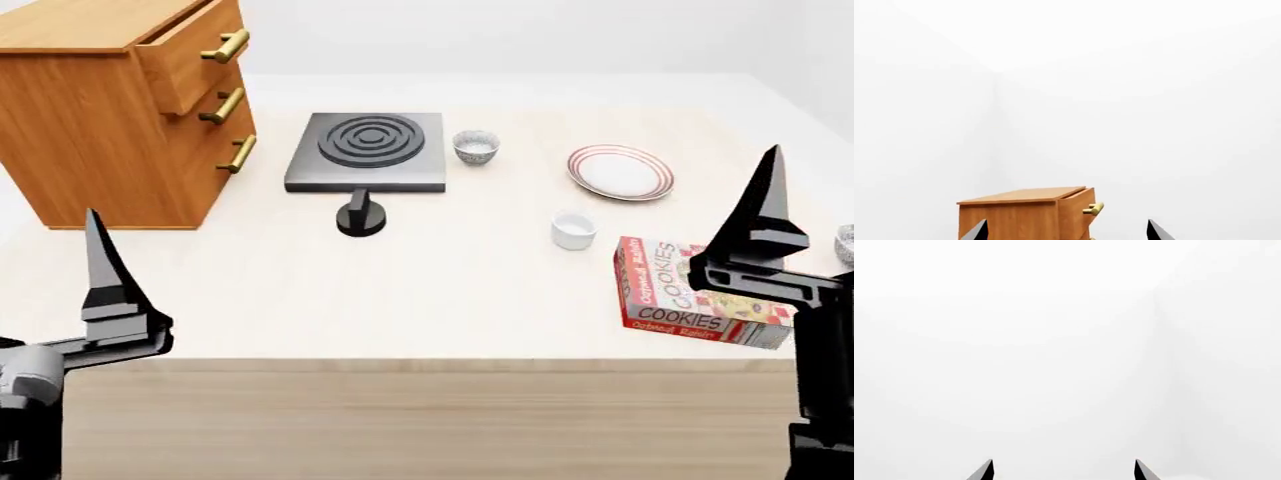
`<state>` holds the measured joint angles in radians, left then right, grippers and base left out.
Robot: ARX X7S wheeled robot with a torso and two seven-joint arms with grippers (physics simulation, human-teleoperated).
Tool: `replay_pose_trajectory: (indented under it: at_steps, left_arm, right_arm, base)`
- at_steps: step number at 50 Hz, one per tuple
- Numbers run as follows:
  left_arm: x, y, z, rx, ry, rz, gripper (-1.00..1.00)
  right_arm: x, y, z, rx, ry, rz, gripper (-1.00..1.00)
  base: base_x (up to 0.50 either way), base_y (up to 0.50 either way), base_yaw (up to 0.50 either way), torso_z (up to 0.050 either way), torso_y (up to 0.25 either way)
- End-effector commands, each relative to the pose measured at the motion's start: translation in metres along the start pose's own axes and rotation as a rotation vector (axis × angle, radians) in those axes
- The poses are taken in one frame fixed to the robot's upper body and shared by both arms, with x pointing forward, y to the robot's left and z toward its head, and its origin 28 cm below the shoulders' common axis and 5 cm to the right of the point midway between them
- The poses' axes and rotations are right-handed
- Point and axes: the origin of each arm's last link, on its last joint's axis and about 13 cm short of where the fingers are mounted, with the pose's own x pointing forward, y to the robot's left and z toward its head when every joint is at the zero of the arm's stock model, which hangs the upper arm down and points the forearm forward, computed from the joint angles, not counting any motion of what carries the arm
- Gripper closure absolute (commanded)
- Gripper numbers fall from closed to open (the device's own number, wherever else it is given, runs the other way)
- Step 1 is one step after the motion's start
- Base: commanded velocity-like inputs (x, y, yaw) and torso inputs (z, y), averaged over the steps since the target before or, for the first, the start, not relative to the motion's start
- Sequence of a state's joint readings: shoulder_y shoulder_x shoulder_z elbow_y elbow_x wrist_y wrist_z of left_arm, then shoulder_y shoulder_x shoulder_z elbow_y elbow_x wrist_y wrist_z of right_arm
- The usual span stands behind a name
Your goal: Pick the akita bowl next to the cookies box and place it on the plate.
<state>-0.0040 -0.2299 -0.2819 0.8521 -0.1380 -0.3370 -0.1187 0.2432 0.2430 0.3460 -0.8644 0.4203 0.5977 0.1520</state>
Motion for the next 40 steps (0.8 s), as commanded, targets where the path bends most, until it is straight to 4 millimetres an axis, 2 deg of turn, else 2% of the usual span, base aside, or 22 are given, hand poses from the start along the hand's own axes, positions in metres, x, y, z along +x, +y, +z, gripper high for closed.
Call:
replay_pose_trajectory:
  at_steps: [1, 40]
  left_arm:
    - [-0.0072, 0.0017, -0.0069, 0.011, -0.011, 0.012, -1.00]
    - [-0.0077, 0.0017, -0.0079, 0.003, -0.003, -0.007, -1.00]
  right_arm:
    - [-0.0017, -0.0019, 0.0051, -0.008, -0.024, -0.009, -1.00]
    - [-0.0016, -0.0013, 0.0023, -0.021, -0.009, -0.004, -1.00]
  base:
    - [0.00, -0.31, 0.00, 0.000, 0.000]
    - [0.00, -0.50, 0.00, 0.000, 0.000]
